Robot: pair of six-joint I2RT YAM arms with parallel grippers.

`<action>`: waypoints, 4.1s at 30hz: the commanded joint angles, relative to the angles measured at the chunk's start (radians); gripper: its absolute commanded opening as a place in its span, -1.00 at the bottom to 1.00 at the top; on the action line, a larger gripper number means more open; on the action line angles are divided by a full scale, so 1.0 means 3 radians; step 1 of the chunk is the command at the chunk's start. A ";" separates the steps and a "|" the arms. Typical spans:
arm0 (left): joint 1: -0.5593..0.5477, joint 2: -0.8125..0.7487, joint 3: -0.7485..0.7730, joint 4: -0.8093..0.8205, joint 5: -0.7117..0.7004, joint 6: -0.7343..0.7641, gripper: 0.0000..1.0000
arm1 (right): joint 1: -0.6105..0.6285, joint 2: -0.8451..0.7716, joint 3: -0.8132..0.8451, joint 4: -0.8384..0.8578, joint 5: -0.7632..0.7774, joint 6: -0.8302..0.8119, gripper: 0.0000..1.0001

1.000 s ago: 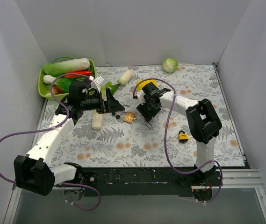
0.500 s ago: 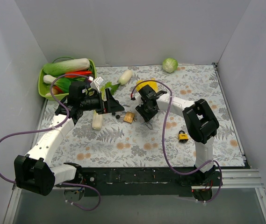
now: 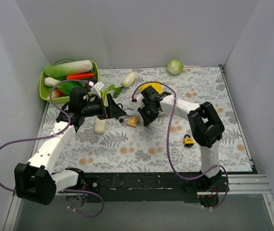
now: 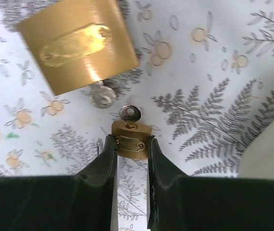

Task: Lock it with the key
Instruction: Pick up the lock from the center of the board, then lock the lock.

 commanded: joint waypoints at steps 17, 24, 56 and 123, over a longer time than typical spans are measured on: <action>-0.0237 -0.0298 -0.0635 0.1040 -0.0296 -0.0291 0.74 | -0.0319 -0.1044 0.0222 0.0273 -0.0433 0.1145 -0.97; -0.1070 0.0253 -0.0150 0.0650 -0.2060 -0.0034 0.66 | -0.0313 -0.1024 0.0278 0.0330 -0.0004 0.1927 -0.97; -0.1583 0.1399 0.0669 0.0614 -0.2527 -0.0499 -0.27 | -0.0140 -0.1054 0.0227 0.0386 0.0238 0.2148 -0.97; -0.1373 0.0714 0.1554 -0.2566 0.0654 0.3975 -1.00 | 0.0208 -0.2604 -0.0688 0.0023 -0.2723 -0.0756 -0.01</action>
